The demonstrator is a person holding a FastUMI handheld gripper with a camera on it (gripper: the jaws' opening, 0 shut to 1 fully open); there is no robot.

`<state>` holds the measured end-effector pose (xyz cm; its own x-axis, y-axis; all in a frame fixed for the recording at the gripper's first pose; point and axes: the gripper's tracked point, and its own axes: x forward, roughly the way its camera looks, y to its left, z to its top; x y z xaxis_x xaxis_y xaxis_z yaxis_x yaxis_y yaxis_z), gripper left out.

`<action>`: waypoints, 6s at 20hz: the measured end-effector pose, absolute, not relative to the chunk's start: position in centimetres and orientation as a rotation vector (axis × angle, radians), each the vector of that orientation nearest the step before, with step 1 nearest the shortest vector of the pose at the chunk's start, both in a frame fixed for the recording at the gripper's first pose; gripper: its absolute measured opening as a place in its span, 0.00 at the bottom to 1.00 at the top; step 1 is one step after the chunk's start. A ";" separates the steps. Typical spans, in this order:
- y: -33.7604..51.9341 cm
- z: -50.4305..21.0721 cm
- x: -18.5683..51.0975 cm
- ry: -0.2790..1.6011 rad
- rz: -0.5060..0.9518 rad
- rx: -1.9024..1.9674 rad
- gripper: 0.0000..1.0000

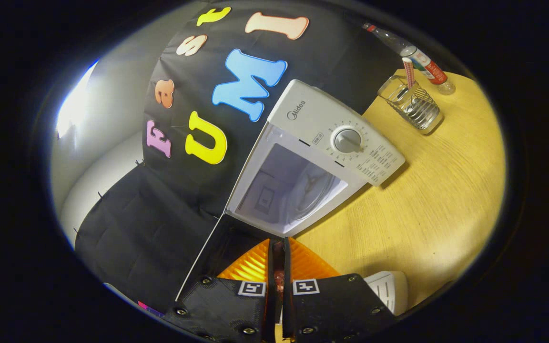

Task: Open the microwave, put the food inside, and close the microwave door.

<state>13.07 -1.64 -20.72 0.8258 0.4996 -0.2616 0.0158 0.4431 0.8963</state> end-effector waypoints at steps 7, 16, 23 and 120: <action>1.3 -21.1 17.8 0.489 0.208 1.201 0.06; 2.8 -22.3 25.6 0.401 0.010 1.236 0.06; 5.8 -24.5 31.5 0.377 -0.045 1.212 0.06; 17.4 -14.5 -4.4 0.177 0.555 0.159 0.97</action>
